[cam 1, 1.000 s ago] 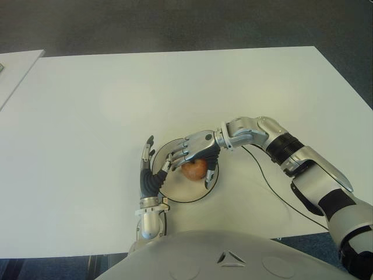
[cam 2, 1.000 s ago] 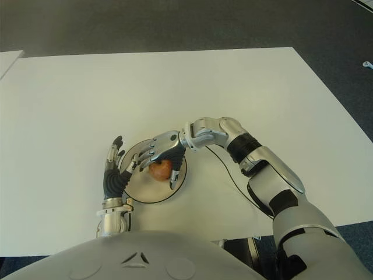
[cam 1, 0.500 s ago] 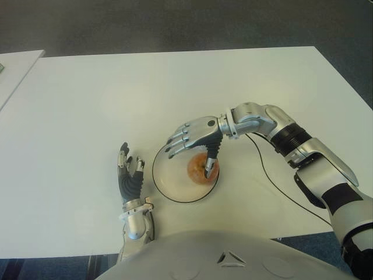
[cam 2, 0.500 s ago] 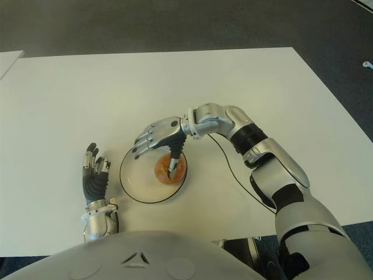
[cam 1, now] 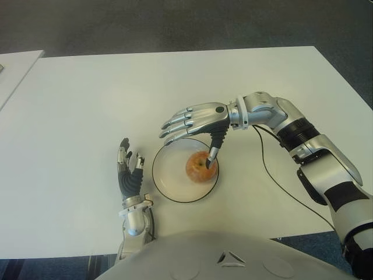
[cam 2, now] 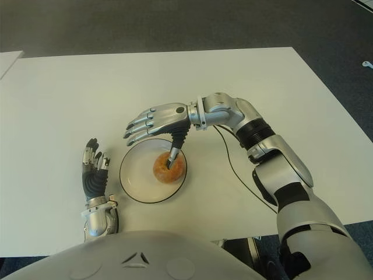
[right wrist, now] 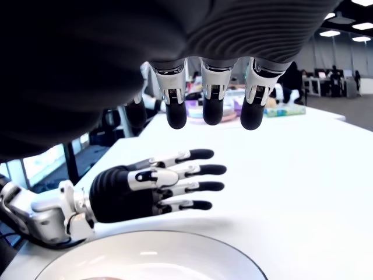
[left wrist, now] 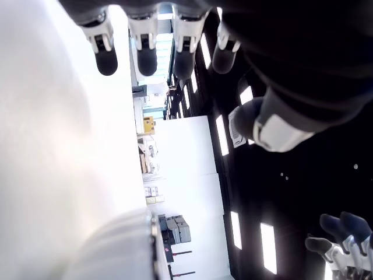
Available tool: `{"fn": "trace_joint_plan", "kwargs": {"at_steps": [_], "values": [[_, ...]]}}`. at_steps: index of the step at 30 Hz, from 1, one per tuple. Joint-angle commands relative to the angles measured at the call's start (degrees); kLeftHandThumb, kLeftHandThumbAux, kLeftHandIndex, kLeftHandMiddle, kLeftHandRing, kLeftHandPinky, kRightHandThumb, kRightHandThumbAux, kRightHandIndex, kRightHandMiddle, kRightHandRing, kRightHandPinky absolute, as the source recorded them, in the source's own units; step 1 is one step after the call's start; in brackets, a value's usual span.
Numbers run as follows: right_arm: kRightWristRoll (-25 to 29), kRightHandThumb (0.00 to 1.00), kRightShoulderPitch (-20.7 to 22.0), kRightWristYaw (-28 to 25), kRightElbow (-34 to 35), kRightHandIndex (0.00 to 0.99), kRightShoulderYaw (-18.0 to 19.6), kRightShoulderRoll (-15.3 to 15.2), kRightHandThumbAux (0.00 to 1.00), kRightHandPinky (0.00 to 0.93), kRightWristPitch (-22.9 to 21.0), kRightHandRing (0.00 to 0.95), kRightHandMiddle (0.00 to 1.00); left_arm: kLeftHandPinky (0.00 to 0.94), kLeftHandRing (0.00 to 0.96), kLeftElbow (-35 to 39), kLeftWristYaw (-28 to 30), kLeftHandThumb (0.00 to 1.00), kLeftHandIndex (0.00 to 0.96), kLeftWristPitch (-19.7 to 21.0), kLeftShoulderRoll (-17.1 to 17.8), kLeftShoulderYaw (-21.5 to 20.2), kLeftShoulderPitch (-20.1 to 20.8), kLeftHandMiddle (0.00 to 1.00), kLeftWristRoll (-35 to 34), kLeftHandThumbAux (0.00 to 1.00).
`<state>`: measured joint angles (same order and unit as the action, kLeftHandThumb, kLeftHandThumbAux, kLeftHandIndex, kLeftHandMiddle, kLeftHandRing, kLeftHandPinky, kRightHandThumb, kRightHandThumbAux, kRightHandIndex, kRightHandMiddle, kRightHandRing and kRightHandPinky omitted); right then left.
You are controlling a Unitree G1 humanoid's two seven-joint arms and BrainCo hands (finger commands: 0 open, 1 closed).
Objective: Put the apples into the plate.
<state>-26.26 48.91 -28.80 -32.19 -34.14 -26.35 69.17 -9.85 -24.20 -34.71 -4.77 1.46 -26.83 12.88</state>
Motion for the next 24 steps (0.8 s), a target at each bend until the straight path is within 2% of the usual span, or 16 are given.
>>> {"fn": "trace_joint_plan", "kwargs": {"at_steps": [1,9,13,19,24], "values": [[1.5,0.049,1.4,0.3,-1.5,0.000,1.2,0.6,0.299,0.000,0.6,0.000,0.000,0.084,0.078,-2.1,-1.5,0.000,0.074,3.6,-2.1,-0.7,-0.9,0.077,0.4,0.488],[2.1,0.063,2.8,0.6,-3.3,0.000,2.9,1.2,0.295,0.000,0.6,0.000,0.000,0.083,0.075,-1.8,-1.8,0.000,0.078,4.2,-2.9,-0.5,-0.5,0.075,-0.4,0.505],[3.9,0.074,5.6,0.8,-5.9,0.000,4.7,1.2,0.295,0.000,0.2,0.000,0.000,0.071,0.072,-1.4,-1.4,0.000,0.097,3.3,-2.6,0.0,-0.8,0.079,-0.3,0.526],[6.1,0.082,6.6,0.4,-7.3,0.000,6.4,1.6,0.296,0.000,-1.2,0.000,0.000,0.050,0.064,-0.9,-0.7,0.000,0.114,3.4,-2.4,0.2,-1.0,0.077,-0.8,0.530],[10.0,0.091,7.5,-1.8,-8.5,0.000,7.5,0.7,0.290,0.000,-2.9,0.000,0.000,0.034,0.060,-0.3,-0.7,0.000,0.123,4.4,-2.5,0.4,-1.2,0.078,-0.7,0.525]]}}
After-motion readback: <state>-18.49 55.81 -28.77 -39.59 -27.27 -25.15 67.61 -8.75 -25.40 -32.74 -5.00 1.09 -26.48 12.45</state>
